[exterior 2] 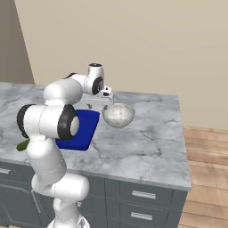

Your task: Place the two vegetables and bowl onto the tray for setting up a vegetable dip station.

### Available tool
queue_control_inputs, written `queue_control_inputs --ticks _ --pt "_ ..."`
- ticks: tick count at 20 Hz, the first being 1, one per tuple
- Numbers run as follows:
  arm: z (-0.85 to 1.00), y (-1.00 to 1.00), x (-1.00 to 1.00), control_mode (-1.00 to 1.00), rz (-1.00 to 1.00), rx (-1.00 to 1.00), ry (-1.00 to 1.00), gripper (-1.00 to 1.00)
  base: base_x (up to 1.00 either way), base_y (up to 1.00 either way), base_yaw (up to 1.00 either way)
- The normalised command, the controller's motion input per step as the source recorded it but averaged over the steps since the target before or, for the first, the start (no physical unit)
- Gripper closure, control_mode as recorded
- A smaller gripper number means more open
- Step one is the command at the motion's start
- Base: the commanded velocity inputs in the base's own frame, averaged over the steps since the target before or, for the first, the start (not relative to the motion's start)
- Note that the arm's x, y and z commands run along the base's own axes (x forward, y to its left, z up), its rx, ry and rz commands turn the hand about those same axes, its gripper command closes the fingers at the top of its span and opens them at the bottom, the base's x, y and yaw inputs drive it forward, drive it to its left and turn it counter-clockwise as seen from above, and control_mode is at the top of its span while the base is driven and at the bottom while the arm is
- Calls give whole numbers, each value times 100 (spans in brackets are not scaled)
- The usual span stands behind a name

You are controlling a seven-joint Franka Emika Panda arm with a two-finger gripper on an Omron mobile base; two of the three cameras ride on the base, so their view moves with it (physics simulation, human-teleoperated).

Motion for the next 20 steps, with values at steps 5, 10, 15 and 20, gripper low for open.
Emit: queue_control_inputs --ticks 5,10,15,20 --pt "-18 -1 25 -100 -2 -1 1 -100 0 0 0" --pt "-15 0 27 -100 0 0 0 -100 0 0 0" --pt "-13 -1 30 -100 0 0 0 -100 0 0 0" --pt "-11 0 32 -100 0 0 1 -100 0 0 0"
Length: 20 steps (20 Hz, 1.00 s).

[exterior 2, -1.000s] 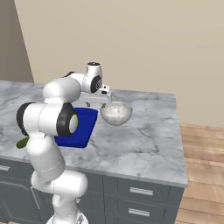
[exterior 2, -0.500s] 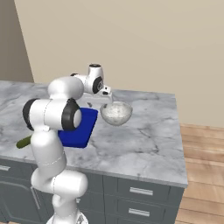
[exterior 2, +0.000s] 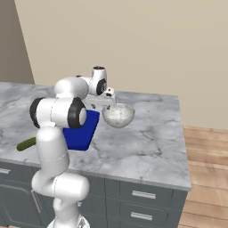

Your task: Place the two vegetables and bowl onto the tray for setting up a vegetable dip station.

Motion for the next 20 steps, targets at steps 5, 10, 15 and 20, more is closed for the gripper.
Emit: queue_control_inputs --ticks 5,10,15,20 --pt "-13 -1 31 -100 0 0 3 -100 0 0 0" --pt "-15 0 29 -100 0 0 5 -100 0 0 0" --pt "-17 -3 23 -100 -1 0 5 -100 0 0 0" --pt "-17 -6 17 -100 -2 0 2 -100 0 0 0"
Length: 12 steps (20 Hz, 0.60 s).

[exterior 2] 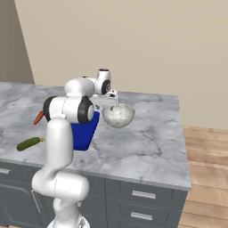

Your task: Place the two vegetables and bowl onto the tray for setting up a vegetable dip station.

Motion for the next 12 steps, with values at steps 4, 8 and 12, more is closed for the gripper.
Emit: queue_control_inputs --ticks 4,8,12 --pt "-17 -6 14 -100 -3 0 1 -100 0 0 0" --pt "-18 -5 13 -100 -2 0 1 -100 0 0 0" --pt "-17 -3 11 -100 -1 0 0 -100 0 0 0"
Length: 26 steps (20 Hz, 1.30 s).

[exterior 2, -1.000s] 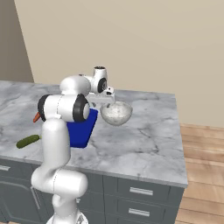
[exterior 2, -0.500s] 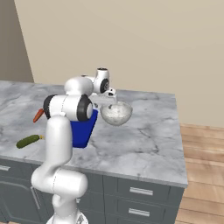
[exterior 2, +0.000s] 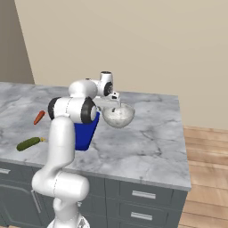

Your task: Place the two vegetables and bowl onto the tray for setting up a vegetable dip station.

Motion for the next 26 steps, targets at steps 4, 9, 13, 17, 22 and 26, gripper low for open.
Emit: queue_control_inputs --ticks 4,9,13,17,22,26 --pt "-15 -3 10 -100 -1 0 0 -100 0 0 0" --pt "-13 -2 11 -100 -1 0 0 -100 0 0 0" --pt "-13 -2 12 -100 -1 0 0 -100 0 0 0" --pt "-10 -1 9 -100 -1 0 0 -100 0 0 0" --pt "-5 -9 -7 -100 -4 0 0 100 0 0 0" --pt "-1 -14 -17 -100 -4 0 0 100 0 0 0"
